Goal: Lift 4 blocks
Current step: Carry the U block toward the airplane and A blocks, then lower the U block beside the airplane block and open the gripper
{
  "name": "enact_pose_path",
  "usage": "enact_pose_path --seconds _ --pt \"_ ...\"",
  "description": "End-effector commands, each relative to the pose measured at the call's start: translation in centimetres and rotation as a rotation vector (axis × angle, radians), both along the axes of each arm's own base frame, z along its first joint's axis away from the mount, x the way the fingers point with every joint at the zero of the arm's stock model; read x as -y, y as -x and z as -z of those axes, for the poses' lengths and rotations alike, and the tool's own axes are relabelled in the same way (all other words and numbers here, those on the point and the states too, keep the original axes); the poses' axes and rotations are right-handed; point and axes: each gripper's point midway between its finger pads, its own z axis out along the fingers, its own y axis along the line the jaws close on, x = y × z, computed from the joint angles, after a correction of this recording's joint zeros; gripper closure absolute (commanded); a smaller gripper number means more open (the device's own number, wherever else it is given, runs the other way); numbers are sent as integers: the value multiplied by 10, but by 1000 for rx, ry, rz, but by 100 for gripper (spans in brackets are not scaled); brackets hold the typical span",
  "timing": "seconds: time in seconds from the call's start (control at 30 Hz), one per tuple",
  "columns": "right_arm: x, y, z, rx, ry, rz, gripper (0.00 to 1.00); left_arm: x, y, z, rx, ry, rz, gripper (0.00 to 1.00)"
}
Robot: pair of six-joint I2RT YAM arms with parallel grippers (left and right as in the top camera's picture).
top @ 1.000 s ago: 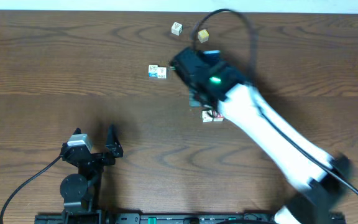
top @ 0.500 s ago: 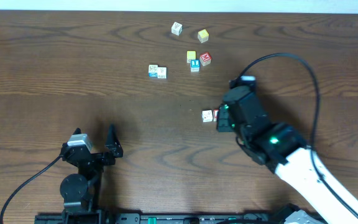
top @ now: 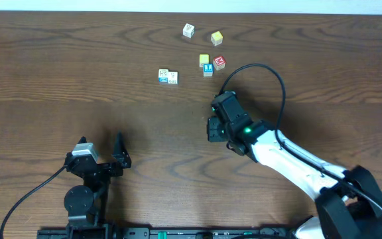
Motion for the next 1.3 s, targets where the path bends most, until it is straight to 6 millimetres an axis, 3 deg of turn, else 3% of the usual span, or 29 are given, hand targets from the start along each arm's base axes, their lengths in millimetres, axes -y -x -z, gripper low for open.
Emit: enact_pose_path --seconds 0.0,0.6,0.9,1.17,1.27 --pt "-4 -3 -5 5 -28 6 92 1 0 16 -44 -3 8 2" --pt "-8 -21 -17 112 -23 -23 82 1 0 16 -44 -3 8 2" --pt "-2 -25 9 67 14 -6 83 1 0 16 -44 -3 8 2" --pt "-5 -29 7 89 1 -5 81 1 0 16 -44 -3 8 2" --pt "-5 -29 7 89 1 -5 72 1 0 16 -44 -3 8 2"
